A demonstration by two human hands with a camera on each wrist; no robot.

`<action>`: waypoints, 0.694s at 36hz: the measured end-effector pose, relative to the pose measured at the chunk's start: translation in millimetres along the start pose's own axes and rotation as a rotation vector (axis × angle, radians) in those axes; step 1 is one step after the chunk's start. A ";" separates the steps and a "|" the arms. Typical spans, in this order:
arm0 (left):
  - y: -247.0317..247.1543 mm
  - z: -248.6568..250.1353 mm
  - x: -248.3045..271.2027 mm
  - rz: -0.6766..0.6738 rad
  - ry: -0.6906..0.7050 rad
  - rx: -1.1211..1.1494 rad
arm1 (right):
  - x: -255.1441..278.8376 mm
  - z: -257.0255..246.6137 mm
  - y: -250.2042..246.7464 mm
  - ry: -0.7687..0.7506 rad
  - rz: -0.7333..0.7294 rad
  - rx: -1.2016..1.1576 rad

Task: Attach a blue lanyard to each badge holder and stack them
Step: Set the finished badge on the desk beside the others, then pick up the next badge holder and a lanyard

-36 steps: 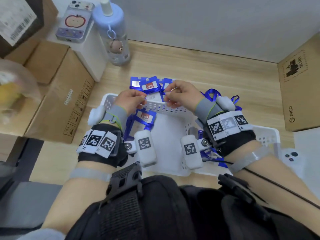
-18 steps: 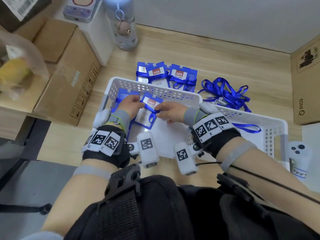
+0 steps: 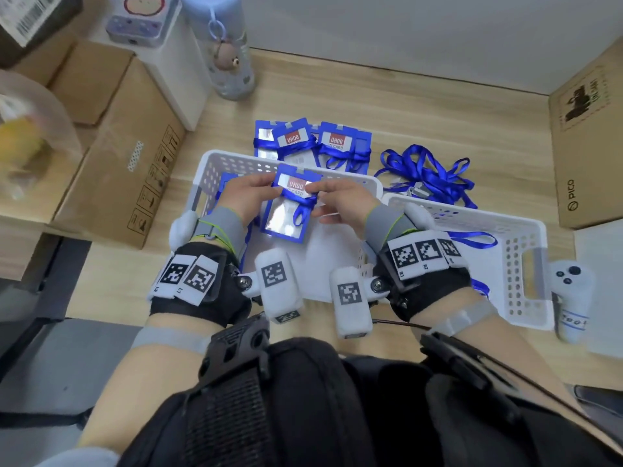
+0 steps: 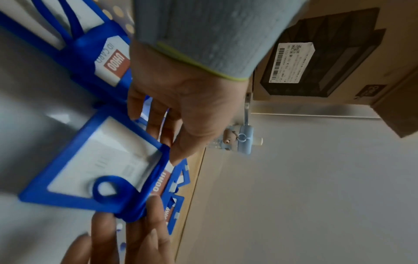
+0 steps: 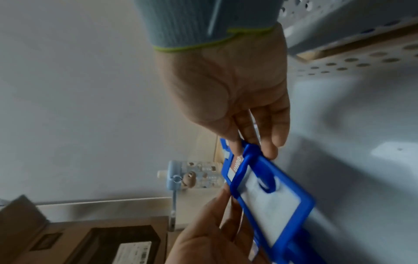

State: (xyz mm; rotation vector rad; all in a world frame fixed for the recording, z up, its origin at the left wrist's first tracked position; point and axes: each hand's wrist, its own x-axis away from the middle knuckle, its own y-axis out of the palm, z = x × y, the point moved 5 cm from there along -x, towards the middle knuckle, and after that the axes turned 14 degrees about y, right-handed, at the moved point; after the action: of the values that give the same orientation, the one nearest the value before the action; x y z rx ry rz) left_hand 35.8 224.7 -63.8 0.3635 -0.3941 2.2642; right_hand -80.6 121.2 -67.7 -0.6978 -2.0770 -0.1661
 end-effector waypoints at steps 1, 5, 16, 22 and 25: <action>1.2 3.4 1.6 -0.012 0.001 0.028 | 3.7 -2.2 -3.6 -0.027 0.018 -0.009; 14.0 18.2 6.2 -0.068 0.014 0.172 | 21.3 -9.1 -23.0 -0.142 0.080 -0.042; 56.9 44.0 16.6 -0.324 0.114 -0.020 | 56.2 -13.2 -63.2 -0.298 0.208 -0.061; 70.1 52.9 17.1 -0.281 0.175 -0.146 | 67.2 -9.3 -72.0 -0.347 0.224 -0.020; 73.4 56.5 15.8 -0.261 0.237 -0.196 | 68.0 -8.4 -74.5 -0.355 0.220 -0.011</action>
State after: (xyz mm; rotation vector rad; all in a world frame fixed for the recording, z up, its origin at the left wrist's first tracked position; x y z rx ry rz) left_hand -22.1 166.2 -18.4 0.0400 -0.4141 1.9659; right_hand -143.6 84.4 2.6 -1.0158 -2.3134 0.0769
